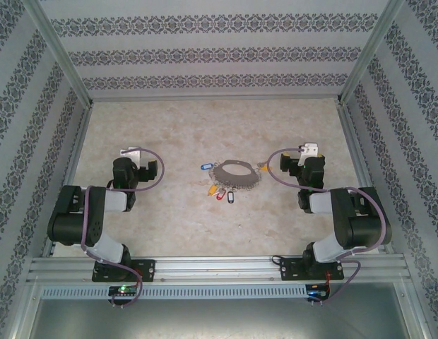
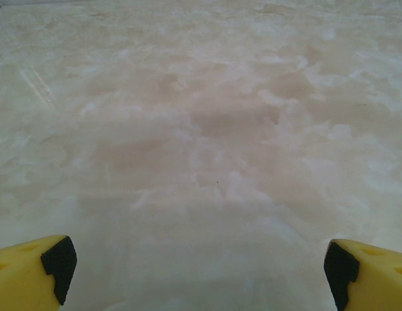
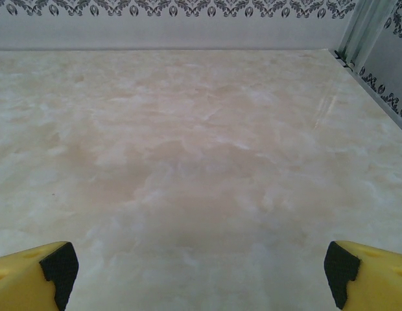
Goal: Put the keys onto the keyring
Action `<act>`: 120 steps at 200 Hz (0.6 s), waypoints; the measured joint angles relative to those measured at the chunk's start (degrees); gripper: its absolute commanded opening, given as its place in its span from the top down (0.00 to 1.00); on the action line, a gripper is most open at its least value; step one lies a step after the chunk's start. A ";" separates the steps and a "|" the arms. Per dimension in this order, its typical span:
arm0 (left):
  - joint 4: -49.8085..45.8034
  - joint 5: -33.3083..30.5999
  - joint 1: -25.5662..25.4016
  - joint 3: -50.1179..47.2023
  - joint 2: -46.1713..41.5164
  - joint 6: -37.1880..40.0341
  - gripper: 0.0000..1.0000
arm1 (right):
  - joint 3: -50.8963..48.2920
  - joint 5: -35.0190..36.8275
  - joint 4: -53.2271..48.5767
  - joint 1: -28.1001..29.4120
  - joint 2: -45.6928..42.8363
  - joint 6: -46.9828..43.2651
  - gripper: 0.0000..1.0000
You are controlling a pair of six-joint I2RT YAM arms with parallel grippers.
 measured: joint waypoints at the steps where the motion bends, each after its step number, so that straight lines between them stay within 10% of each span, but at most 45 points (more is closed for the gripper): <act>1: 0.00 0.00 0.00 0.00 0.00 0.00 0.01 | 0.00 0.00 -0.02 0.00 0.00 0.00 0.02; 120: 0.00 0.00 0.00 0.00 0.00 0.00 0.01 | 0.28 -0.28 -0.70 -0.02 0.00 0.00 0.02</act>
